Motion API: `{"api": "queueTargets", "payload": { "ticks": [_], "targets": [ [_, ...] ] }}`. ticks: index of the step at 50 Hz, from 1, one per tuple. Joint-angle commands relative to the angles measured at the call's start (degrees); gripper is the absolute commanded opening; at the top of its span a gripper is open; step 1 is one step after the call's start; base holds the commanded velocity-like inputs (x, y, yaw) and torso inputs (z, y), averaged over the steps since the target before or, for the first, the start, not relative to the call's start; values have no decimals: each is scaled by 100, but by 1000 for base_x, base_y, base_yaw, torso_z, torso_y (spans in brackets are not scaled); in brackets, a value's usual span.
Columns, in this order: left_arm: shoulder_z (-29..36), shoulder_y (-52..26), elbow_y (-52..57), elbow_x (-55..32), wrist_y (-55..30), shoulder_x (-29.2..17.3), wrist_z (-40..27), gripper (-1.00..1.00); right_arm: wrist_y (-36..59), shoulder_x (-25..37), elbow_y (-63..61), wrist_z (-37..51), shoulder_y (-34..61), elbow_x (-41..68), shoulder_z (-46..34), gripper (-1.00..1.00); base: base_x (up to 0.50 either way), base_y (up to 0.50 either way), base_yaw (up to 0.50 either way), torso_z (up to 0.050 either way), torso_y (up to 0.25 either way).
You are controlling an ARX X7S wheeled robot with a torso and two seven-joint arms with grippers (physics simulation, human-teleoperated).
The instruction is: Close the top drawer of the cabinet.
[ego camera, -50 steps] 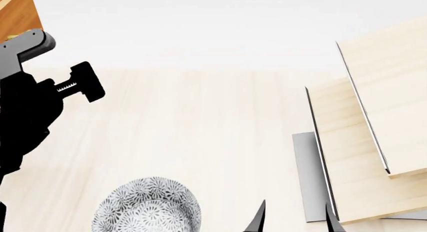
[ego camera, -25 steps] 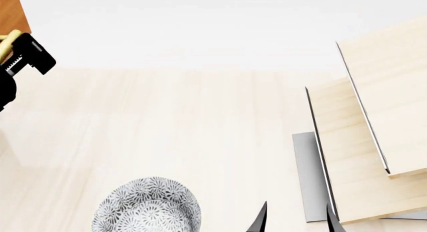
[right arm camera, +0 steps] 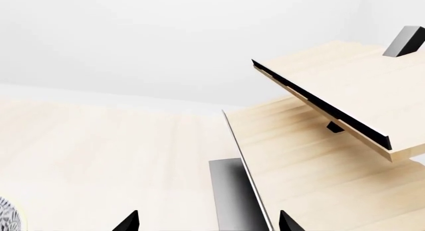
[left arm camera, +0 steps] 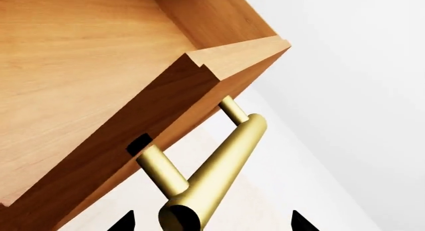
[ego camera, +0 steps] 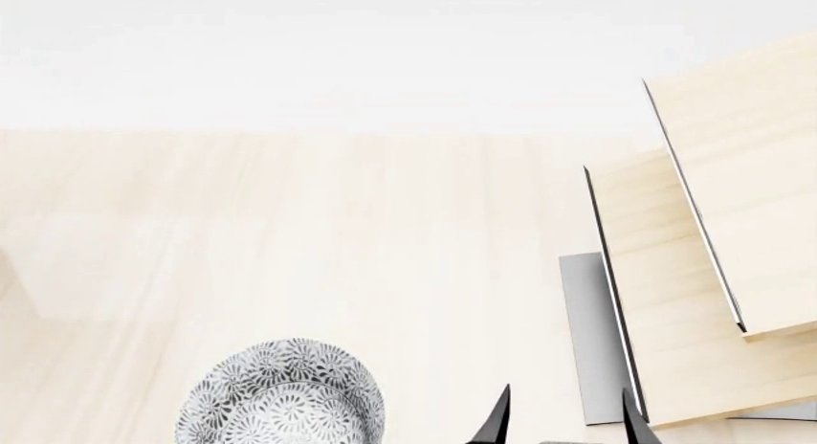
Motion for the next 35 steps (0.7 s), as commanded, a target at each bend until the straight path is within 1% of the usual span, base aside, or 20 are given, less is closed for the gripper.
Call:
{"api": "queueTargets", "payload": {
  "ticks": [1, 18, 24, 35],
  "targets": [
    [-202, -38, 2, 131, 225, -435, -215, 100, 36, 36, 21, 36, 16, -26, -42, 100, 0, 0, 0, 0, 0],
    [-502, 111, 2, 144, 449, -978, -259, 100, 276, 177, -232, 125, -64, -85, -80, 100, 0, 0, 0, 0, 0],
    [-570, 103, 2, 148, 507, -1100, -274, 100, 247, 208, -189, 127, -35, -25, 12, 100, 0, 0, 0, 0, 0],
    [-698, 139, 4, 132, 574, -1502, -254, 100, 230, 205, -147, 170, -7, 0, 44, 100, 0, 0, 0, 0, 0]
  ]
}}
